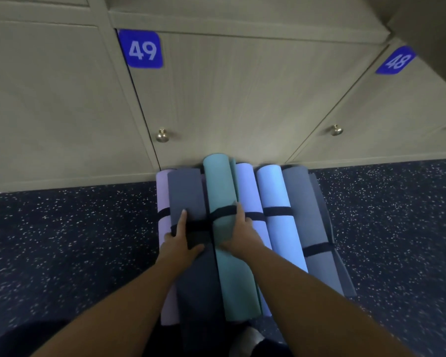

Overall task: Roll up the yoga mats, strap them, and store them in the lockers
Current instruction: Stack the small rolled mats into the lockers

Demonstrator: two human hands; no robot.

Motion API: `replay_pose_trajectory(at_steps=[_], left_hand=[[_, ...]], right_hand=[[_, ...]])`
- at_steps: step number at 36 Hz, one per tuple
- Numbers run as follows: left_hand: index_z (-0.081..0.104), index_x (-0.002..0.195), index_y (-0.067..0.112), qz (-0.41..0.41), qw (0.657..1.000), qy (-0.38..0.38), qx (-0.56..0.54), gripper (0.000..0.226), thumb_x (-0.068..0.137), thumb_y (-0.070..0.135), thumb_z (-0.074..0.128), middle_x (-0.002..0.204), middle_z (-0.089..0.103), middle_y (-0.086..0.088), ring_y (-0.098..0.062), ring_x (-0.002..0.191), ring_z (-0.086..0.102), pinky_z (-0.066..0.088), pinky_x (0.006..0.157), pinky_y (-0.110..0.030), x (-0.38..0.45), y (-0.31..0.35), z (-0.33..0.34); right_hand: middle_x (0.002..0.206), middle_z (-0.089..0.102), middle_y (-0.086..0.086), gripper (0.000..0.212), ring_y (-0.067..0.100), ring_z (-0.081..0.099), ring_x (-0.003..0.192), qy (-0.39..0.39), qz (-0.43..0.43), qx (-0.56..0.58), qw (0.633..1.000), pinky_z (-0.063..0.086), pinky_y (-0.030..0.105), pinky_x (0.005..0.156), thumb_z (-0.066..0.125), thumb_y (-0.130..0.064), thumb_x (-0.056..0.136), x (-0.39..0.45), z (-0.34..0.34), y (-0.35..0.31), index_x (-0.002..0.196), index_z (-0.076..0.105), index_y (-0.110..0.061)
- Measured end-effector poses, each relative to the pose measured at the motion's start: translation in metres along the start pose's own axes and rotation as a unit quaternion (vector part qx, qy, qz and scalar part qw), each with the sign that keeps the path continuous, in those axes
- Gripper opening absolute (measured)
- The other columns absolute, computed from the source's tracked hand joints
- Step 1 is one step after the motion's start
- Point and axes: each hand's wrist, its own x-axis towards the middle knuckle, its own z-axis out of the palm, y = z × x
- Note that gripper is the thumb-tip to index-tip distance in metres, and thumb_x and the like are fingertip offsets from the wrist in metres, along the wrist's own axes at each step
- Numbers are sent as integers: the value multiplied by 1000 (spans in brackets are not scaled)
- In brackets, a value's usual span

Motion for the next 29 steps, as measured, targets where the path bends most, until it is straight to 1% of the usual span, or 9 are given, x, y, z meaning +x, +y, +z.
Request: replay_pose_trajectory(at_steps=[4, 8, 12, 16, 19, 21, 23, 26, 29], left_hand=[[-17, 147, 44, -6, 998, 30, -54, 106, 86, 34, 70, 131, 33, -20, -34, 103, 52, 44, 96, -43, -5, 7, -1], [-14, 148, 43, 27, 995, 53, -85, 109, 84, 27, 73, 129, 32, -18, -23, 87, 46, 44, 94, -40, -12, 11, -4], [-10, 148, 45, 59, 990, 69, -107, 108, 83, 24, 74, 136, 28, -16, -29, 101, 50, 43, 97, -40, -22, 11, -14], [-9, 145, 47, 98, 985, 70, -124, 109, 82, 18, 76, 136, 26, -16, -26, 102, 48, 42, 99, -39, -33, 18, -26], [-8, 145, 45, 138, 980, 69, -126, 110, 81, 16, 76, 136, 27, -17, -33, 116, 48, 37, 106, -38, -41, 24, -37], [-11, 140, 50, 163, 977, 69, -120, 108, 83, 20, 75, 139, 26, -15, -33, 119, 47, 37, 107, -41, -46, 29, -47], [-12, 136, 55, 197, 970, 80, -115, 106, 84, 21, 73, 140, 26, -12, -31, 120, 48, 39, 106, -41, -52, 35, -58], [-13, 134, 60, 241, 958, 102, -116, 104, 86, 22, 71, 142, 25, -5, -25, 119, 48, 42, 98, -33, -59, 48, -73], [-11, 135, 60, 276, 946, 127, -118, 101, 87, 26, 71, 141, 25, -2, -22, 119, 47, 44, 97, -38, -68, 69, -88]], right_hand=[[151, 22, 13, 115, 38, 48, 124, -4, 8, 20, 1000, 47, 49, 97, 72, -22, 83, -2, -8, -3, 151, -20, -32], [151, 22, 10, 112, 35, 54, 116, 11, 5, 34, 999, 50, 47, 92, 70, -17, 81, -12, -12, -4, 152, -16, -33], [145, 33, 7, 108, 31, 57, 109, 43, -9, 69, 997, 53, 45, 86, 70, -18, 77, -25, -19, -2, 152, -5, -36], [147, 29, 5, 107, 30, 55, 111, 72, -17, 105, 992, 51, 39, 80, 70, -16, 79, -44, -25, 0, 153, -5, -37], [148, 30, 0, 104, 29, 52, 117, 115, -29, 147, 982, 51, 44, 89, 69, -18, 76, -61, -30, 3, 152, 1, -40], [150, 28, -2, 104, 28, 48, 124, 137, -30, 173, 975, 48, 42, 94, 70, -13, 77, -71, -35, 6, 153, 2, -38], [150, 30, -2, 106, 26, 42, 131, 173, -38, 210, 962, 44, 43, 101, 74, -12, 78, -79, -43, 7, 153, 4, -36], [144, 39, -6, 105, 16, 42, 131, 239, -73, 250, 935, 43, 45, 106, 79, -16, 71, -89, -59, 3, 151, 14, -40], [138, 35, -14, 104, 2, 39, 119, 263, -98, 245, 928, 38, 30, 102, 77, -14, 75, -101, -78, -4, 151, 11, -39]])
